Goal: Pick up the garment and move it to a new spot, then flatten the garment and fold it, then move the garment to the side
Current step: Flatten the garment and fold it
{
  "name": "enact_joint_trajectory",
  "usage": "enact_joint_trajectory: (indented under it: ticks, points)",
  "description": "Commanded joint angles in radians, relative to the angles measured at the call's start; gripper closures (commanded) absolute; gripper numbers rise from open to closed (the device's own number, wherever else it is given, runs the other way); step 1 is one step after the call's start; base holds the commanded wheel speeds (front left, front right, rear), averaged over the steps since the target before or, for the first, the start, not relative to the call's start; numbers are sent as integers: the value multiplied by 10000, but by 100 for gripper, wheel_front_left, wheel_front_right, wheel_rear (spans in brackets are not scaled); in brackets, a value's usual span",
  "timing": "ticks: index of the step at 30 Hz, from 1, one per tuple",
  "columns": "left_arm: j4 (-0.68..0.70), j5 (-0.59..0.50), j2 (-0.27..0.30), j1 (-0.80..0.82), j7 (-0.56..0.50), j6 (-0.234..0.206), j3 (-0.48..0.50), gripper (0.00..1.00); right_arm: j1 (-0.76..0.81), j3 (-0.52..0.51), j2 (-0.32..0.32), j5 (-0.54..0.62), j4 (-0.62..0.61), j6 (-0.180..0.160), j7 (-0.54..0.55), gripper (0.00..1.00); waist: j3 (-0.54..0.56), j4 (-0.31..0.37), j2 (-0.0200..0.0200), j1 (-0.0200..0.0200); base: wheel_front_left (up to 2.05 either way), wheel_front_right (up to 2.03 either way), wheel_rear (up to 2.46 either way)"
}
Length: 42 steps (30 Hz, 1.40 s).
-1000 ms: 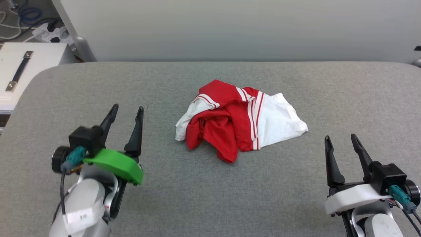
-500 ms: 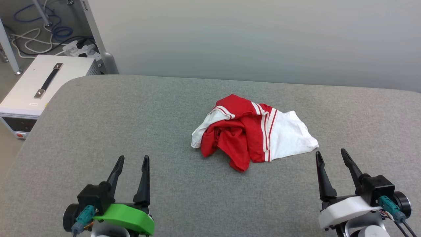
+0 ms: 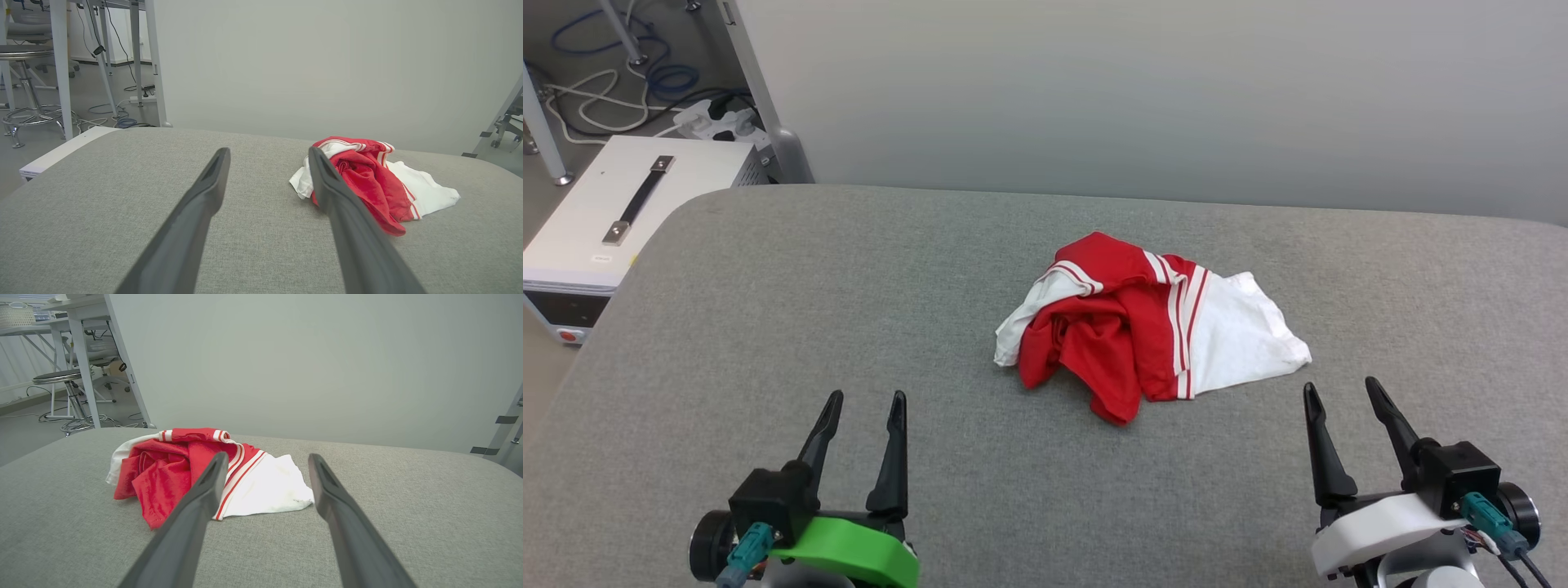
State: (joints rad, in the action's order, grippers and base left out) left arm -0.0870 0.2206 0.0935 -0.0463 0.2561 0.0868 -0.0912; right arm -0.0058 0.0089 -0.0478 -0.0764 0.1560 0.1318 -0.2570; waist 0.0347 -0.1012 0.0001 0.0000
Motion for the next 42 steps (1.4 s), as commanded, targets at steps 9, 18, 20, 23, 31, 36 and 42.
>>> enact_joint_trajectory:
  ticks: [9, 18, 20, 23, 31, 36, 42]
  points:
    - [-18, -364, -227, 177, 57, 236, 245, 0, -74, 101, -24, 85, -53, -11, -44, 0, -387, -158, -1, 0, 0, 0, 0]
    - [-31, -401, -375, 697, 57, 326, 122, 0, -1339, 1561, -885, 309, -230, -11, 2486, 0, -1239, -911, -1, 0, 0, 0, 0]
    - [-25, -383, -394, 808, 57, 336, 100, 0, -1797, 2103, -1374, -145, -176, -11, 3559, 0, -1454, -1103, -1, 0, 0, 0, 0]
    - [-52, -347, -412, 974, 57, 348, 52, 0, -2499, 2968, -2087, -1047, -54, -11, 5230, 0, -1771, -1387, -1, 0, 0, 0, 0]
    - [-100, 12, -429, 1423, 57, 276, -310, 0, -4519, 4582, -3341, -2824, 246, -11, 8551, 0, -2483, -2174, -1, 0, 0, 0, 0]
    - [-35, 267, -430, 1618, 57, 139, -579, 0, -5297, 4950, -3479, -2964, 849, -11, 9126, 0, -2805, -2579, -1, 0, 0, 0, 0]
    - [102, 475, -431, 1741, 57, 22, -737, 0, -5777, 5666, -3852, -2807, 1753, -11, 9127, 0, -3040, -2930, -1, 0, 0, 0, 0]
